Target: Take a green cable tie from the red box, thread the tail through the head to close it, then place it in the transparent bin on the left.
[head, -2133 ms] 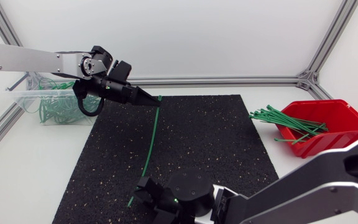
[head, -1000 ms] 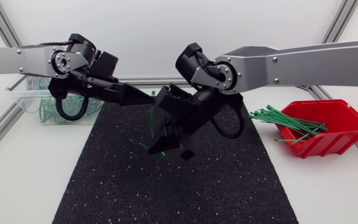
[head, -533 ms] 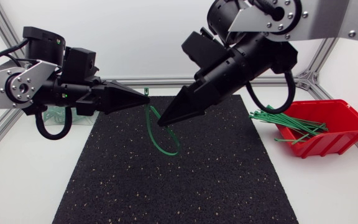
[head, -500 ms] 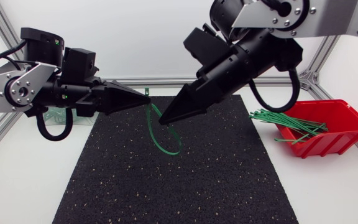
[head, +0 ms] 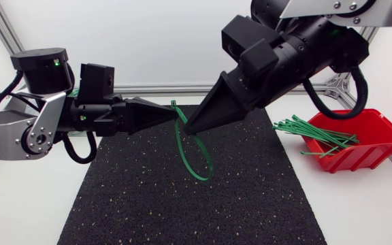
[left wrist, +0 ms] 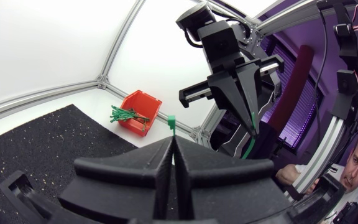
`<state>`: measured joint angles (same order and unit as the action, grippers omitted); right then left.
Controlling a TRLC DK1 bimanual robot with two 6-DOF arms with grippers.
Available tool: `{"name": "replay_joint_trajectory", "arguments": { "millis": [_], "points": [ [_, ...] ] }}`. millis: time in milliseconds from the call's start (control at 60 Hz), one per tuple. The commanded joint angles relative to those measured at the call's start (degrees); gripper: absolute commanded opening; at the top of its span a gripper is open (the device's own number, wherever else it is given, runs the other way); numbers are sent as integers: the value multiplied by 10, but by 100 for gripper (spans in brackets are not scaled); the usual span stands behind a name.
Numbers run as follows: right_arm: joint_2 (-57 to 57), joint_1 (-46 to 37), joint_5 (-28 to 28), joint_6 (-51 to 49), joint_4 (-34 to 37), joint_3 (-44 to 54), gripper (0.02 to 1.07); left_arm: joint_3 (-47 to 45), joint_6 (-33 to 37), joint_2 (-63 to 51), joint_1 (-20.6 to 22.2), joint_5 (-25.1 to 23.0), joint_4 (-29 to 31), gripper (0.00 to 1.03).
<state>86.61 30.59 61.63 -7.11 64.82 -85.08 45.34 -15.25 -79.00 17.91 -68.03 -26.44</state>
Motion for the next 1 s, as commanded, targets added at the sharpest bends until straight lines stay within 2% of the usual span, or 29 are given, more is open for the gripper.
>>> {"name": "replay_joint_trajectory", "arguments": {
  "millis": [0,117,167,350,533,733,983],
  "points": [
    [7,-11,21,40,20,20,7,-28,-14,8,11,9,-8,3],
    [8,-15,49,78,19,42,7,-61,-13,37,20,35,-19,3],
    [8,-16,63,123,19,55,7,-70,-13,56,23,37,-22,3],
    [31,-18,64,195,30,47,7,-98,-15,103,37,37,-27,4],
    [65,-16,84,202,65,8,7,-112,-22,97,41,39,-50,4],
    [90,-19,115,221,164,-19,7,-113,-58,67,22,57,-110,4],
    [125,-15,140,221,176,-61,7,-98,-78,29,10,69,-139,4]
  ]
}}
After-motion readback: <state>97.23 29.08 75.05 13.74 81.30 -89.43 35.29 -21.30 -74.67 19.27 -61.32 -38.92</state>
